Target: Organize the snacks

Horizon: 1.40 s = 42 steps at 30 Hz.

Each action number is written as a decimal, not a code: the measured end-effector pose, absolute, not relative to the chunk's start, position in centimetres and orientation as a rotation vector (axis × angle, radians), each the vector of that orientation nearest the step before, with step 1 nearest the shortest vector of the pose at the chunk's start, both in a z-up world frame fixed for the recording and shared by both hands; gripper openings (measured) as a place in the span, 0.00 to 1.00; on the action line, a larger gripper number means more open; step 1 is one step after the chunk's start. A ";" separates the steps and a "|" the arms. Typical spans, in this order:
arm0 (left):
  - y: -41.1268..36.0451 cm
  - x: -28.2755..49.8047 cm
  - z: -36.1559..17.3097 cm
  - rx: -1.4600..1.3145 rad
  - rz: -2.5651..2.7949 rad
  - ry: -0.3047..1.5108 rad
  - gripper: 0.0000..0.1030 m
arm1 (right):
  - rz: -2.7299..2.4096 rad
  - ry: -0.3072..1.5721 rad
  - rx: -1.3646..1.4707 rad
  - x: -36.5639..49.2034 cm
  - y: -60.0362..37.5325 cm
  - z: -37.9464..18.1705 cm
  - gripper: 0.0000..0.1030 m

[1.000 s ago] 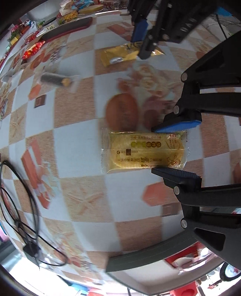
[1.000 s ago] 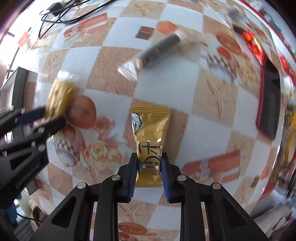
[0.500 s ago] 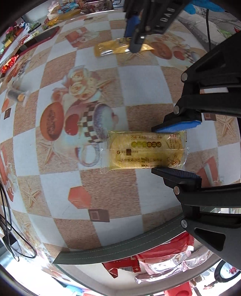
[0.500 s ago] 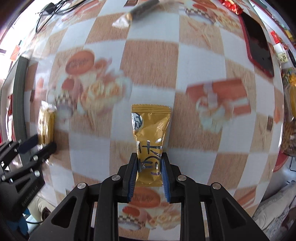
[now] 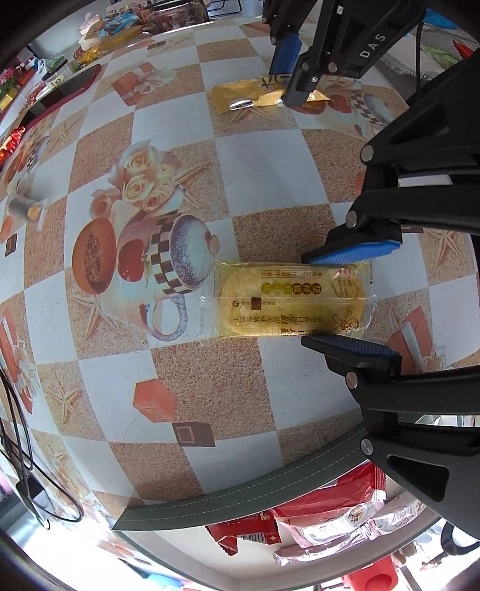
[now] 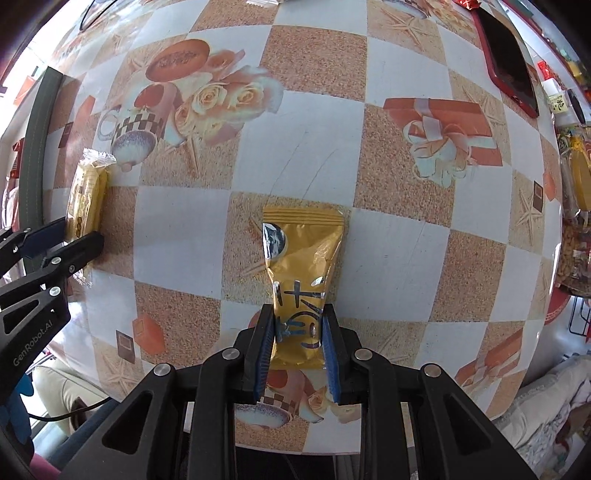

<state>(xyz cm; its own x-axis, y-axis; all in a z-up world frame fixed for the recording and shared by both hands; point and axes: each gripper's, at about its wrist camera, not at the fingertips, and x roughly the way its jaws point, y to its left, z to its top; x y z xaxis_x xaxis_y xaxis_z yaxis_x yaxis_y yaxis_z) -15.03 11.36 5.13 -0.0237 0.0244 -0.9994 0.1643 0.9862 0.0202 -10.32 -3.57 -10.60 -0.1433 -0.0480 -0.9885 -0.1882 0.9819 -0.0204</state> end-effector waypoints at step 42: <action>10.7 -15.5 3.9 0.164 -0.094 1.657 0.65 | 0.069 1.729 -0.123 -14.3 -3.9 -10.9 0.53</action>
